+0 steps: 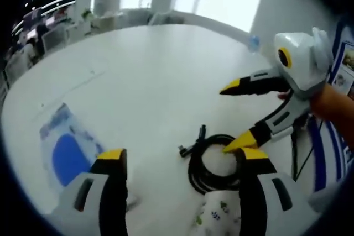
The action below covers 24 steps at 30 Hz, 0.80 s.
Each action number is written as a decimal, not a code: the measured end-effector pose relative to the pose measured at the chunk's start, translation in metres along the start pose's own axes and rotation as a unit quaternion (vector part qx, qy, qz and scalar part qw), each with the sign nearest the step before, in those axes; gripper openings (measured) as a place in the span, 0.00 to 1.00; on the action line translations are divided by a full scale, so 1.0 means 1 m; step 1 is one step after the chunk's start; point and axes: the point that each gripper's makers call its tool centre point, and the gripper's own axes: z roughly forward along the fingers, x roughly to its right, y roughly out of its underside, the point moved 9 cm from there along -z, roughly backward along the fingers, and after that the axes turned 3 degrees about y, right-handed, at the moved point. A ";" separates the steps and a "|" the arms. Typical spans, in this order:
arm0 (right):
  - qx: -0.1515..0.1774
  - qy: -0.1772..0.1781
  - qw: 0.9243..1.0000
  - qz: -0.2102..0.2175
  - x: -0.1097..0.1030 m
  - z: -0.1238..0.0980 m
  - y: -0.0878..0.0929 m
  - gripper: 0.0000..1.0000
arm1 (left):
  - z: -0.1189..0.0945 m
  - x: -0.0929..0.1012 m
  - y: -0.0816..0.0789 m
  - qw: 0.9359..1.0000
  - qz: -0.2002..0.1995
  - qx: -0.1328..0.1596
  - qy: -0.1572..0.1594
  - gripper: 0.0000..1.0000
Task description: Arrange the tabletop items into an orderly group along one side of the table until the central work area is clear of visible clutter.
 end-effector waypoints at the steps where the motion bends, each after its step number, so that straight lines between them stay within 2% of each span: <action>1: 0.003 -0.004 1.000 -0.006 -0.001 -0.002 -0.001 0.73 | -0.004 0.001 -0.001 1.000 0.003 0.008 0.005 0.79; 4: 0.012 -0.014 1.000 -0.024 -0.003 -0.008 -0.002 0.75 | -0.014 0.004 -0.004 0.999 0.006 0.029 0.025 0.80; 5: 0.017 -0.020 0.999 -0.034 -0.004 -0.011 -0.002 0.76 | -0.019 0.006 -0.006 0.998 0.010 0.045 0.040 0.82; 7: 0.026 -0.032 0.998 -0.049 -0.007 -0.016 -0.001 0.78 | -0.029 0.009 -0.007 0.996 0.020 0.058 0.065 0.82; 10: 0.031 -0.043 0.996 -0.078 -0.010 -0.026 0.002 0.79 | -0.043 0.011 -0.004 0.995 0.034 0.063 0.074 0.82; 18: 0.041 -0.070 0.991 -0.109 -0.022 -0.040 0.004 0.81 | -0.073 0.014 0.005 0.993 0.040 0.078 0.082 0.84; 24: 0.055 -0.093 0.984 -0.144 -0.036 -0.050 0.001 0.81 | -0.096 0.020 0.021 0.992 0.047 0.085 0.077 0.83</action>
